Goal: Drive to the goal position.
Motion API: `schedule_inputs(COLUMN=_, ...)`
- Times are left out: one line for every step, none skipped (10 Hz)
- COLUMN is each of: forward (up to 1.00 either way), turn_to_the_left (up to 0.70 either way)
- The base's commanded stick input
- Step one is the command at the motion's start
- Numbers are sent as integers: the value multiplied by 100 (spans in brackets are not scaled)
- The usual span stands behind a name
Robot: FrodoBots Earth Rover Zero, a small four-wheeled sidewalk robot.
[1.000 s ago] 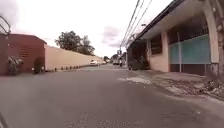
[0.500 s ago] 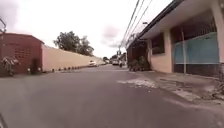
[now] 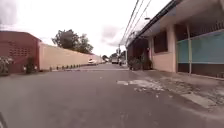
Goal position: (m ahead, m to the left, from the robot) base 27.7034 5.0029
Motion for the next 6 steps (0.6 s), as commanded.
schedule_inputs(forward=70, turn_to_the_left=0)
schedule_inputs(forward=70, turn_to_the_left=0)
schedule_inputs(forward=70, turn_to_the_left=0)
schedule_inputs(forward=70, turn_to_the_left=0)
schedule_inputs(forward=70, turn_to_the_left=0)
schedule_inputs(forward=70, turn_to_the_left=0)
